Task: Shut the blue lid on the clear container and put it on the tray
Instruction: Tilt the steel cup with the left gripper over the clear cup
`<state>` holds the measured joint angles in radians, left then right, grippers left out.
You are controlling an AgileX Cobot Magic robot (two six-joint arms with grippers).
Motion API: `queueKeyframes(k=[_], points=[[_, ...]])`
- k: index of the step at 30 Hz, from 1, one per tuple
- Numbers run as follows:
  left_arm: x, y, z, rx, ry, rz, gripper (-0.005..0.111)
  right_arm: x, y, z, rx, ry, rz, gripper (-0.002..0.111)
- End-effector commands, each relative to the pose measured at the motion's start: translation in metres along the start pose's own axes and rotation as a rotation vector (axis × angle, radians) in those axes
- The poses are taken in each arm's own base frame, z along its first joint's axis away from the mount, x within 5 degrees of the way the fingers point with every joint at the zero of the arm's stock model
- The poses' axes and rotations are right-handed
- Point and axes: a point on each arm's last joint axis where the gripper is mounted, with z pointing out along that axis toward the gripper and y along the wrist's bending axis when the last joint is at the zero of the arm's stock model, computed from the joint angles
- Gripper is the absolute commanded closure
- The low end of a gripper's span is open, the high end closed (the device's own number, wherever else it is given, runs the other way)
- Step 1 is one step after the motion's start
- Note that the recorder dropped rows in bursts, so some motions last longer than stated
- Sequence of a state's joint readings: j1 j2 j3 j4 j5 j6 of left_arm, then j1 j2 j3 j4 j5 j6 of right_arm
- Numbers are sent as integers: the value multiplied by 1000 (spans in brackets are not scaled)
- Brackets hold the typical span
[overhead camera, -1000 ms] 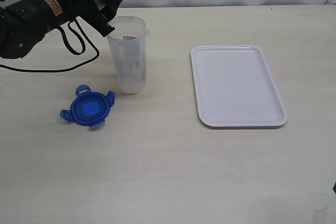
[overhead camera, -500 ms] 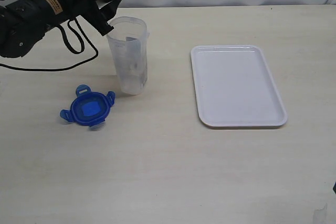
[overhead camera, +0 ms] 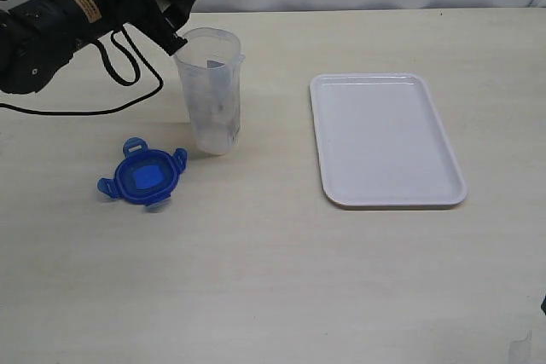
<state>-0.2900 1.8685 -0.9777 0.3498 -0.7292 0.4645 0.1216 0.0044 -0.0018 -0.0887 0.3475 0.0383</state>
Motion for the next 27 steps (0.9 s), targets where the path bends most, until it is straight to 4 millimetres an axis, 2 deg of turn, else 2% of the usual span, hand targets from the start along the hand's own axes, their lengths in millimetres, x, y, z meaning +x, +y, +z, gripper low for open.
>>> queueKeyframes(k=[1,5,15,27], points=[[-10,18,-3,-91,-71,-83,107,0,0,0,7,-3,-3,104],[-4,25,-5,-94,-66,-129,107,0,0,0,7,-3,-3,104],[-6,17,-6,28,-111,18,107,0,0,0,7,-3,-3,104],[-6,16,-6,23,-113,136,107,0,0,0,7,-3,-3,104]])
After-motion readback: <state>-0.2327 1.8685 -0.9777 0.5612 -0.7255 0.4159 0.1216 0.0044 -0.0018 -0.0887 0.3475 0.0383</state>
